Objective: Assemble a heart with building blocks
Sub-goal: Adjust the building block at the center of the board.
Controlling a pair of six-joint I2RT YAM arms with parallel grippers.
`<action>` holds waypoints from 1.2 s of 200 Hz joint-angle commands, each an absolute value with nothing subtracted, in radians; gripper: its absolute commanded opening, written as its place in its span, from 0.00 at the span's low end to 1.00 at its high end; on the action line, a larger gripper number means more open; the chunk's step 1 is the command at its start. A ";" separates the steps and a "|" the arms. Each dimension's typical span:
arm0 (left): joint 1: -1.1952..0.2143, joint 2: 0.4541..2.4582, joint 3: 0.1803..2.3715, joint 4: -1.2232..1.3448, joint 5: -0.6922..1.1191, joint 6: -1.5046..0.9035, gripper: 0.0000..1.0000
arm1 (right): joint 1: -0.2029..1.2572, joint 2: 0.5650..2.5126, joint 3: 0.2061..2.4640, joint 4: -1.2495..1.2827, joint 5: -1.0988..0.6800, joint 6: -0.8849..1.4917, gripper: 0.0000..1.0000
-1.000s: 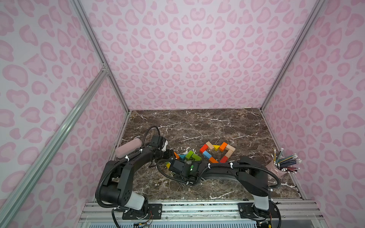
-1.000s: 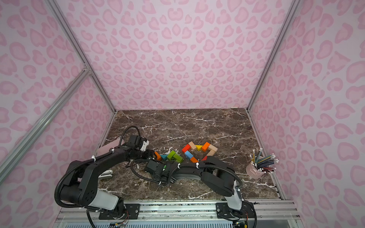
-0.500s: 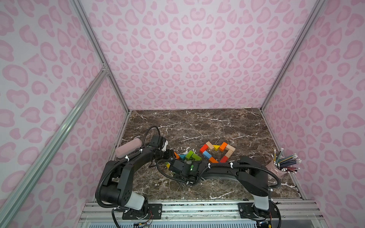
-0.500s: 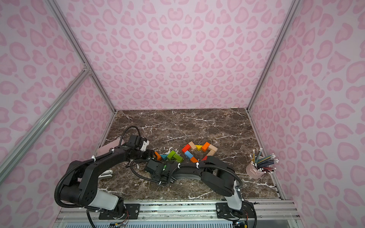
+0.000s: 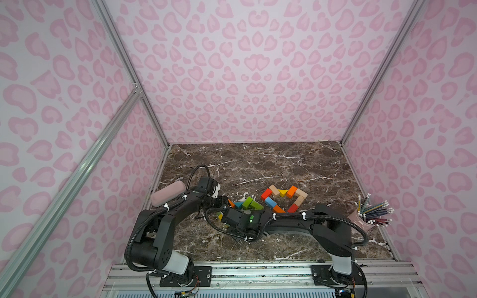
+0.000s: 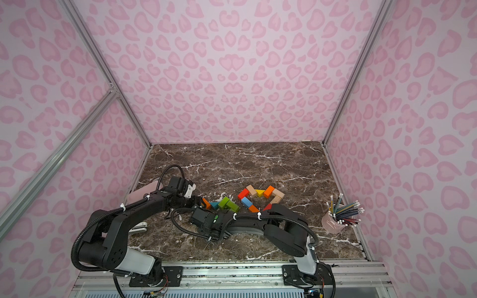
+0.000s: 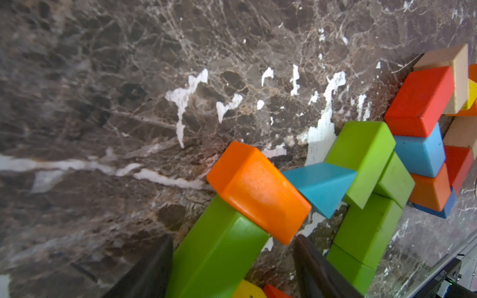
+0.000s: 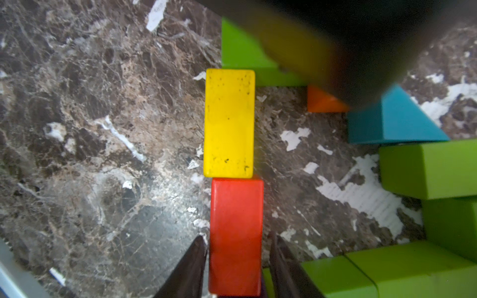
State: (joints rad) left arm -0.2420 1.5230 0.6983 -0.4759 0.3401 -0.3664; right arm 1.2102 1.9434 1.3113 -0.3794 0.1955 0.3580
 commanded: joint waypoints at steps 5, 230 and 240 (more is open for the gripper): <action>-0.244 1.516 0.698 -0.434 0.348 -0.365 0.76 | 1.209 1.928 1.308 -0.369 0.210 0.353 0.46; -0.193 1.618 0.908 -0.434 0.439 -0.267 0.85 | 1.046 1.553 1.123 -0.296 0.178 0.325 0.56; -0.194 1.629 0.907 -0.432 0.442 -0.269 0.85 | 1.039 1.537 1.106 -0.293 0.177 0.326 0.56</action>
State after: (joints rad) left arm -0.1921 1.6089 0.8978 -0.4568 0.4137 -0.2886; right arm 1.0512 1.5742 1.1339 -0.3218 0.1791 0.3145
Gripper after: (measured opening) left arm 0.850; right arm 0.559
